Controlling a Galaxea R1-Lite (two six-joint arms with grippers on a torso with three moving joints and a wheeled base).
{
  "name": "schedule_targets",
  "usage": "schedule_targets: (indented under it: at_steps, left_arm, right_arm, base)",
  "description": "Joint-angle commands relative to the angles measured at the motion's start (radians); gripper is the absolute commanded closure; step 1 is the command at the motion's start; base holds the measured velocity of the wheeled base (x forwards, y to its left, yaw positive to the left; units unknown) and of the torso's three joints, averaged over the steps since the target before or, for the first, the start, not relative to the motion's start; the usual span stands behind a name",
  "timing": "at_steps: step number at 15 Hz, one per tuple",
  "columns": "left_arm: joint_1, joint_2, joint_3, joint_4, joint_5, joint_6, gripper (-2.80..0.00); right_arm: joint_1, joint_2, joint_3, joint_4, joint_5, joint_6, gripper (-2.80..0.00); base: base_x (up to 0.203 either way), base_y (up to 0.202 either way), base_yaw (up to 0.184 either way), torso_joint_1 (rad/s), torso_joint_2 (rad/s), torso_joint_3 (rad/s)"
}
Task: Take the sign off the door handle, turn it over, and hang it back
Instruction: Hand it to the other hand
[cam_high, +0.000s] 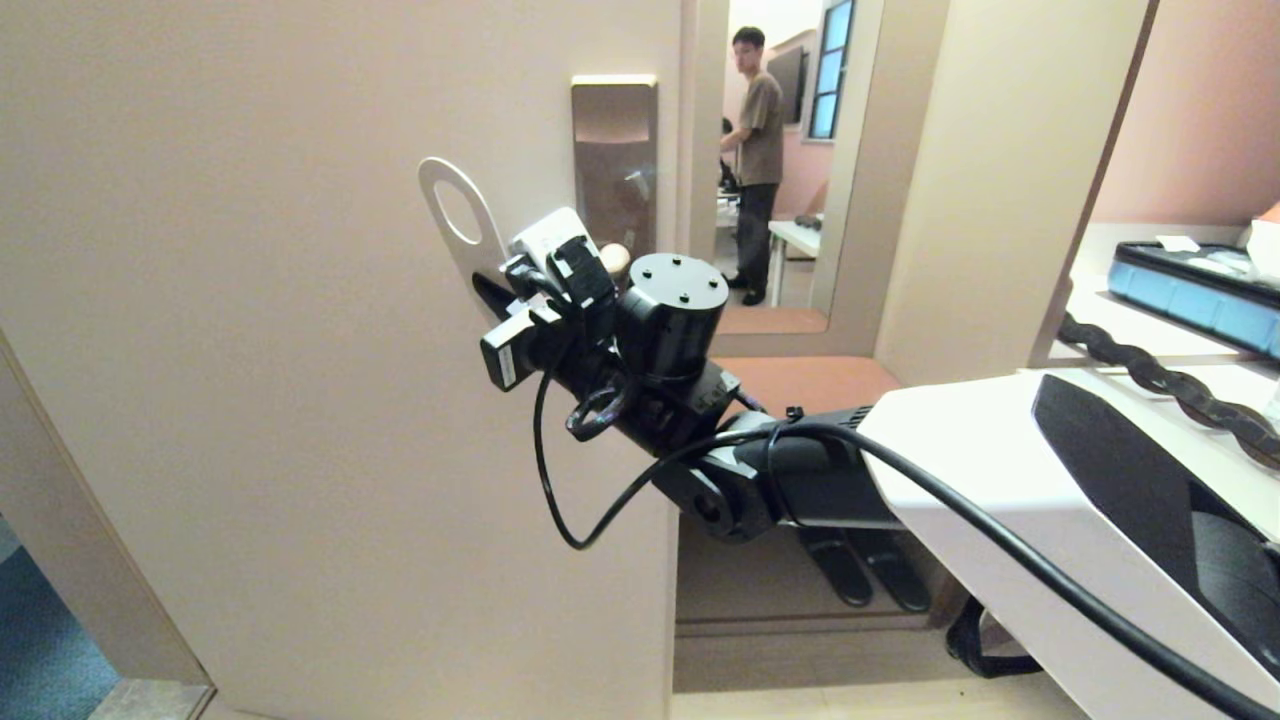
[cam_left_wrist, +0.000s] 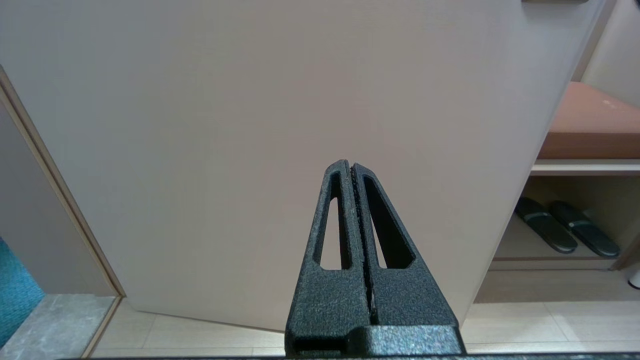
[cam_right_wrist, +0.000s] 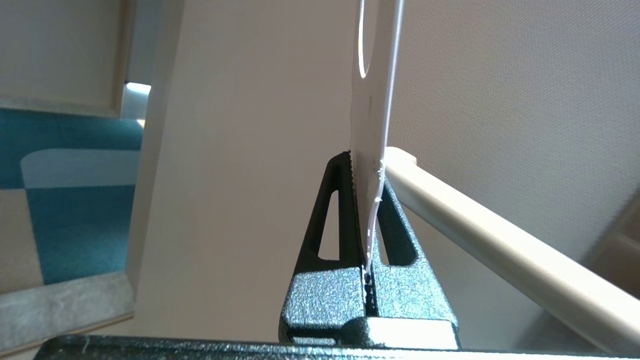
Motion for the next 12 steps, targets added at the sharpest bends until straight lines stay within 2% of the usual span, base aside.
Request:
schedule_targets:
  at_steps: [1,12]
  left_arm:
    - [0.0,0.001,0.0,0.0,0.0,0.0,0.0]
    - [0.0,0.001,0.0,0.0,0.0,0.0,0.0]
  right_arm:
    - [0.001,-0.071,0.07,-0.005,-0.002,-0.001,0.0]
    - [-0.004,-0.44,0.588,-0.012,-0.031,0.003,0.0]
  base:
    - [0.0,0.0,0.0,0.0,0.0,0.0]
    - [0.0,0.0,0.0,0.0,0.0,0.0]
